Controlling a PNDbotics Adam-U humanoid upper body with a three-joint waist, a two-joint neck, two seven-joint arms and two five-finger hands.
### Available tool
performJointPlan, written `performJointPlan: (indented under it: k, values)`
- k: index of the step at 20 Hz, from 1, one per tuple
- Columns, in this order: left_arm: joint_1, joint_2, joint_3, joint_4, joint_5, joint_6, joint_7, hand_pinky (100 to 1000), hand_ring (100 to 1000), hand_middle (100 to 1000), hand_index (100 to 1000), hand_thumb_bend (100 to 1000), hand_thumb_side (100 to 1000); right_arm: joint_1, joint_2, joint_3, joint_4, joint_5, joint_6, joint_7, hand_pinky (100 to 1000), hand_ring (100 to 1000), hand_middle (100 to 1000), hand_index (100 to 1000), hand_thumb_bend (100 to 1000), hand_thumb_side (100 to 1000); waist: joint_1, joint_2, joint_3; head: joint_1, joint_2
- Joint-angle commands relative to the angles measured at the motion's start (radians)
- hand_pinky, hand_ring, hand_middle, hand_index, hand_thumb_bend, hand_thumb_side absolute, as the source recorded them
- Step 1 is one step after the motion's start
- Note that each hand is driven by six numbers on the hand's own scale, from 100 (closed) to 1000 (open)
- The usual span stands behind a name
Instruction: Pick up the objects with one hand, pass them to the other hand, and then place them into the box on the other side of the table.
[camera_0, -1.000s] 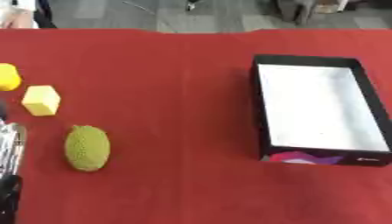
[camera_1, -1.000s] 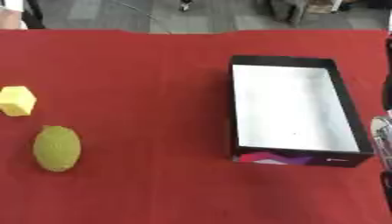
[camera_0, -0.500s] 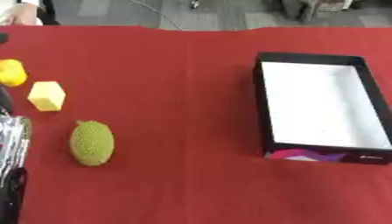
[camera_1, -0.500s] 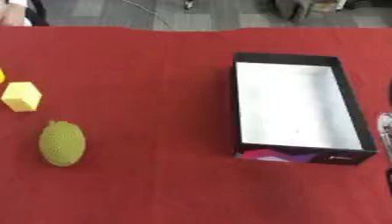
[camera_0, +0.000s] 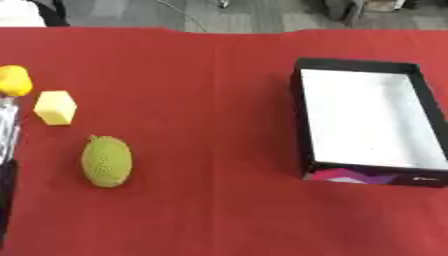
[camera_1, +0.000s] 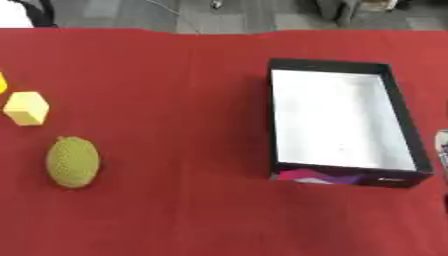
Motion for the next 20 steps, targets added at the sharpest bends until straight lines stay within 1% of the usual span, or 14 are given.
performJointPlan:
  k: [1, 3, 6, 8, 9, 11, 14, 16, 18, 19, 20]
  values:
    - [-0.100, 0.130, -0.046, 0.144, -0.043, 0.140, -0.085, 727, 750, 670, 922, 286, 655, -0.001, -0.033, -0.006, -0.021, 0.009, -0.001, 0.007, 1000, 1000, 886, 1000, 100, 579, 0.004, -0.022, 0.000, 0.015, -0.008]
    - [-0.176, 0.164, -0.079, 0.270, -0.070, 0.205, -0.170, 738, 759, 675, 931, 308, 642, 0.002, -0.033, -0.004, -0.021, 0.012, 0.001, 0.011, 1000, 1000, 886, 1000, 100, 578, 0.005, -0.022, 0.000, 0.030, -0.013]
    - [-0.274, 0.179, -0.104, 0.452, -0.145, 0.261, -0.306, 763, 777, 693, 938, 342, 626, 0.006, -0.029, -0.001, -0.021, 0.018, 0.005, 0.016, 1000, 1000, 886, 1000, 100, 576, 0.003, -0.019, 0.003, 0.046, -0.020]
    - [-0.332, 0.170, -0.104, 0.568, -0.212, 0.290, -0.400, 788, 797, 715, 941, 400, 578, 0.011, -0.026, 0.000, -0.021, 0.023, 0.007, 0.020, 1000, 1000, 887, 1000, 100, 575, 0.002, -0.016, 0.006, 0.056, -0.025]
    - [-0.356, 0.164, -0.103, 0.622, -0.251, 0.303, -0.450, 810, 816, 736, 947, 445, 557, 0.014, -0.024, 0.001, -0.021, 0.026, 0.008, 0.022, 1000, 1000, 887, 1000, 100, 574, 0.001, -0.014, 0.008, 0.060, -0.027]
    - [-0.396, 0.151, -0.094, 0.718, -0.338, 0.331, -0.557, 838, 839, 759, 953, 506, 509, 0.017, -0.021, 0.004, -0.021, 0.032, 0.010, 0.027, 1000, 1000, 887, 1000, 100, 573, 0.000, -0.009, 0.010, 0.064, -0.032]
    - [-0.435, 0.136, -0.055, 0.822, -0.474, 0.371, -0.685, 857, 856, 776, 938, 553, 453, 0.016, -0.015, 0.006, -0.021, 0.038, 0.011, 0.034, 1000, 1000, 887, 1000, 100, 574, 0.000, 0.001, 0.008, 0.075, -0.039]
    - [-0.443, 0.134, -0.029, 0.868, -0.550, 0.403, -0.741, 862, 861, 782, 933, 553, 433, 0.013, -0.011, 0.009, -0.021, 0.039, 0.012, 0.038, 1000, 1000, 887, 1000, 100, 574, 0.001, 0.009, 0.004, 0.082, -0.044]
    - [-0.442, 0.133, -0.003, 0.895, -0.612, 0.433, -0.769, 863, 858, 779, 923, 536, 428, 0.007, -0.008, 0.011, -0.021, 0.040, 0.013, 0.043, 1000, 1000, 887, 1000, 100, 573, 0.001, 0.018, -0.001, 0.089, -0.050]
    - [-0.439, 0.134, 0.008, 0.903, -0.639, 0.449, -0.770, 865, 851, 767, 915, 513, 406, 0.005, -0.007, 0.012, -0.021, 0.040, 0.013, 0.045, 1000, 1000, 887, 1000, 100, 573, 0.001, 0.022, -0.004, 0.091, -0.051]
    - [-0.436, 0.134, 0.017, 0.910, -0.664, 0.467, -0.764, 868, 853, 768, 910, 498, 404, 0.003, -0.005, 0.013, -0.021, 0.040, 0.013, 0.046, 1000, 1000, 887, 1000, 100, 573, 0.000, 0.025, -0.006, 0.094, -0.052]
